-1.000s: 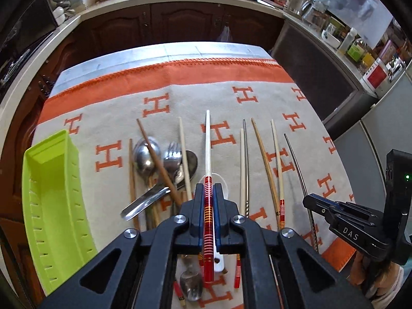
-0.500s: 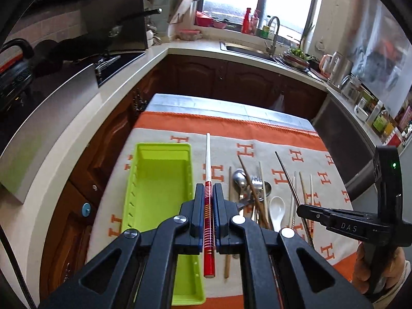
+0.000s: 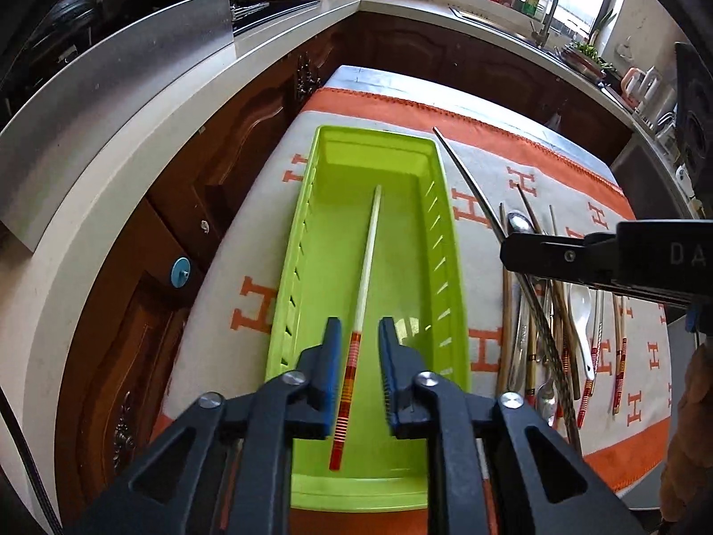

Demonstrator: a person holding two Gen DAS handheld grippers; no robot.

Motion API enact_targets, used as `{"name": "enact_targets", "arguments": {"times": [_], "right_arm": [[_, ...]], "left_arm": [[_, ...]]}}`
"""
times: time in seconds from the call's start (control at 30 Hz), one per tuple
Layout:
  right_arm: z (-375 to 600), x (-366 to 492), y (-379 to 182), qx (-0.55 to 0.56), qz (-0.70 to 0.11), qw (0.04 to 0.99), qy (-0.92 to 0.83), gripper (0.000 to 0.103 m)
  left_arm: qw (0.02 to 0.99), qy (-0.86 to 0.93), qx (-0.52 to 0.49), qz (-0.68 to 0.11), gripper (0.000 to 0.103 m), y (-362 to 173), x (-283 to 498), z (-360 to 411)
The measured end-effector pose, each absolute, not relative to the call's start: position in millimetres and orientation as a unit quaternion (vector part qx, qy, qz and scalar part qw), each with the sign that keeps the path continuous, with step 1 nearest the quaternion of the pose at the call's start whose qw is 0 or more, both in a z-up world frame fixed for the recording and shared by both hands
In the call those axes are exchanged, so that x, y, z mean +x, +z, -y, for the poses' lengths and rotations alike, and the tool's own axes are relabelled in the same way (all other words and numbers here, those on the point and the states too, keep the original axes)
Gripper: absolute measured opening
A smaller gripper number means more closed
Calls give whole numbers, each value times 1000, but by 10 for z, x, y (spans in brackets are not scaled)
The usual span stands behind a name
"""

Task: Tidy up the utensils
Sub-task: 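Lower both chopsticks into the green tray and open both tools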

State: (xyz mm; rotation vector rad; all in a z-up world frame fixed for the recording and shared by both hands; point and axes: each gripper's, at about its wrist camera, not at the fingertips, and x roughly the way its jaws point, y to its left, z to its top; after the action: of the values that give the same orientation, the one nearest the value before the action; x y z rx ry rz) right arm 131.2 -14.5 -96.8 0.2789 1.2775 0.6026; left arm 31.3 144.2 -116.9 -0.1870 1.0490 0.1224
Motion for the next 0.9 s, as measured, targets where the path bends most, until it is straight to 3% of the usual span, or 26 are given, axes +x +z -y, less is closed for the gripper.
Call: {"name": "enact_targets", "arguments": {"times": [0.1, 0.23, 0.9], "right_arm": [[60, 1365, -1073, 135, -600, 741, 271, 6], [-45, 1429, -1181, 146, -615, 728, 264, 6], [84, 1319, -1219, 119, -614, 741, 244, 10]], "left_arm": [[865, 70, -84, -489, 62, -1109, 268, -1495], [876, 85, -83, -467, 73, -1006, 240, -1619], [856, 84, -120, -497, 73, -1029, 381, -1736]]}}
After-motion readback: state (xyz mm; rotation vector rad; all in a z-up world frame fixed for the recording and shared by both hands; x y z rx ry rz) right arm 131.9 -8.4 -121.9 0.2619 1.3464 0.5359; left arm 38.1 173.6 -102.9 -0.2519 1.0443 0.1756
